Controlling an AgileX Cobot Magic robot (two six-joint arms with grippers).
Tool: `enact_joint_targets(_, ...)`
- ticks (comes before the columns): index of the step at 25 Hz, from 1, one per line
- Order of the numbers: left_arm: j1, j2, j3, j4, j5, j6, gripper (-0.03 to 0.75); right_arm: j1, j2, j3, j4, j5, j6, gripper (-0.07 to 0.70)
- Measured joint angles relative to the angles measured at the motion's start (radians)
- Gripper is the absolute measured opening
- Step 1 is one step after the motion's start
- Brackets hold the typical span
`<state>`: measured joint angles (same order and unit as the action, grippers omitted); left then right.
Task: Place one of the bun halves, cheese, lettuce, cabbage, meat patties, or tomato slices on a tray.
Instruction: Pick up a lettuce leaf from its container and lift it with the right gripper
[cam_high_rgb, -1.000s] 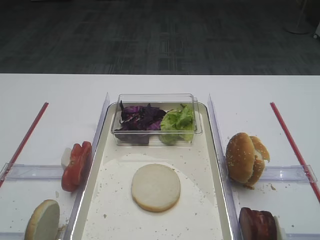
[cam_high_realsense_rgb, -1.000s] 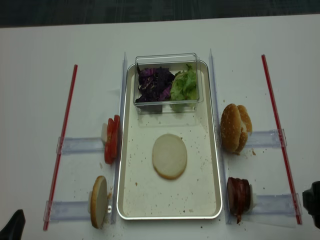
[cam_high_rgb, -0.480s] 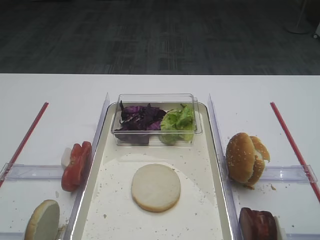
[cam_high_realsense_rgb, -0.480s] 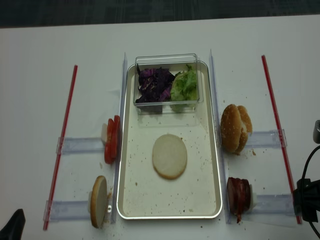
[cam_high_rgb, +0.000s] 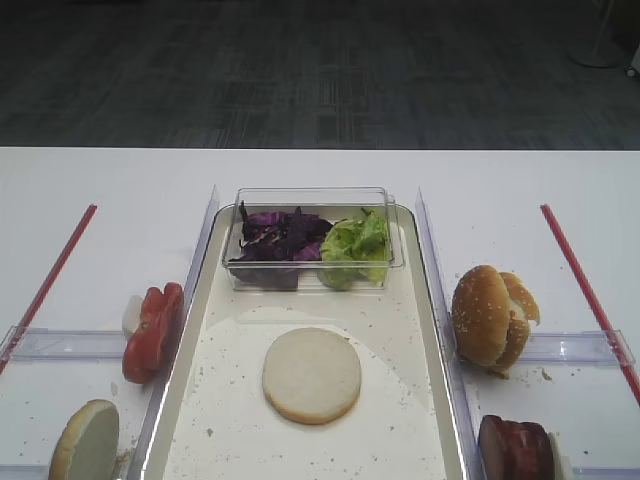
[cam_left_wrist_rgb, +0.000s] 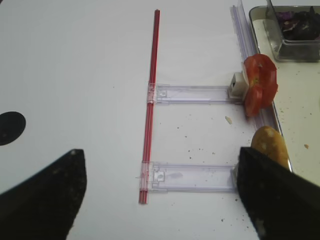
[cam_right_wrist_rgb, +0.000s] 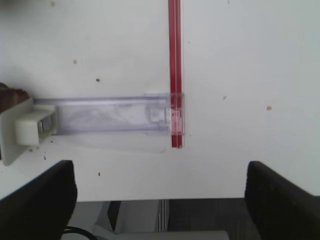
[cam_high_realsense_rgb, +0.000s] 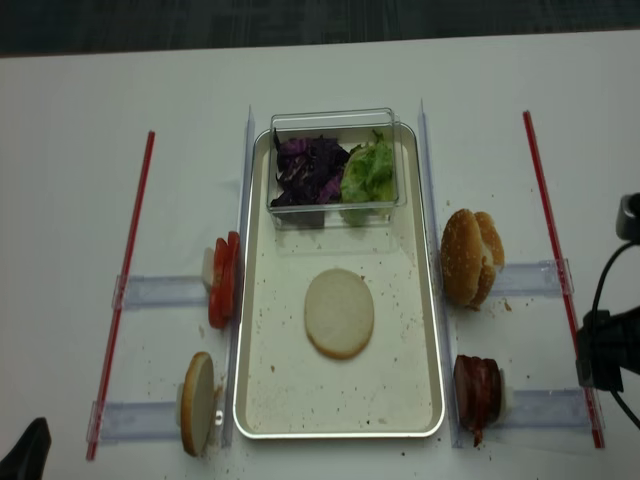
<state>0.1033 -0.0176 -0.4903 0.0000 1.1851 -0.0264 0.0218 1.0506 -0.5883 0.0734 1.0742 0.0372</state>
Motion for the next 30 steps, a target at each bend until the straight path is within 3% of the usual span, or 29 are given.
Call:
enact_joint_targets(6, 0.000, 0.000, 0.000, 0.000, 0.000, 0.000, 0.566, 0.000, 0.209, -0.133, 0.002, -0.046, -0.021, 0.692)
enact_joint_targets(15, 0.000, 0.000, 0.000, 0.000, 0.000, 0.000, 0.566, 0.000, 0.572, -0.473, -0.022, -0.069, -0.037, 0.692)
enact_joint_targets(21, 0.000, 0.000, 0.000, 0.000, 0.000, 0.000, 0.566, 0.000, 0.815, -0.738, -0.025, -0.038, -0.037, 0.692)
enact_joint_targets(25, 0.000, 0.000, 0.000, 0.000, 0.000, 0.000, 0.566, -0.023, 0.955, -0.912, -0.004, 0.020, -0.047, 0.692)
enact_joint_targets(30, 0.000, 0.000, 0.000, 0.000, 0.000, 0.000, 0.566, -0.052, 1.027, -1.037, 0.015, 0.054, -0.053, 0.692)
